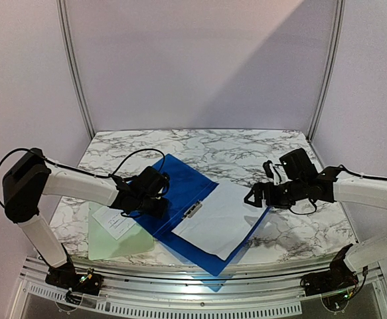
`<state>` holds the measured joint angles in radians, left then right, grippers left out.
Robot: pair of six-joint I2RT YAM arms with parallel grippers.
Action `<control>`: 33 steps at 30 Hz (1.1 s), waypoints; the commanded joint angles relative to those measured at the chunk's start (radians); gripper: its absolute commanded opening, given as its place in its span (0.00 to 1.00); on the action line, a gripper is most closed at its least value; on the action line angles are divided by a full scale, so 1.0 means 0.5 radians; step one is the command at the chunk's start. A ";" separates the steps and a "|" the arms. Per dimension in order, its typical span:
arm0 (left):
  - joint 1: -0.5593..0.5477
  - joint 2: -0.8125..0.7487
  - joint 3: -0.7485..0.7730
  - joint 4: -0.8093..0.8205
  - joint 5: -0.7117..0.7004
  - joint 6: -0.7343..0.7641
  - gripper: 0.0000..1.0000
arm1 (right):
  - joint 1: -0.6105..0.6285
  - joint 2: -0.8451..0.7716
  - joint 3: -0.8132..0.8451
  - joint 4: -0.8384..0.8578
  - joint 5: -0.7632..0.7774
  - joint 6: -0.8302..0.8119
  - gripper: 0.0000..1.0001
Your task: Put the files into the folder
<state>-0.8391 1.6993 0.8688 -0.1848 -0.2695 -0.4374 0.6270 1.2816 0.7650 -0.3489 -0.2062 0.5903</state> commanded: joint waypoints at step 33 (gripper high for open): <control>0.052 0.012 -0.216 0.186 0.116 -0.044 0.33 | -0.085 -0.175 -0.845 1.225 -0.575 0.942 0.41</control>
<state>-0.8280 1.6978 0.7990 -0.0330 -0.2497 -0.4423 0.5819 1.1805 0.3664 0.1368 -0.4519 1.0092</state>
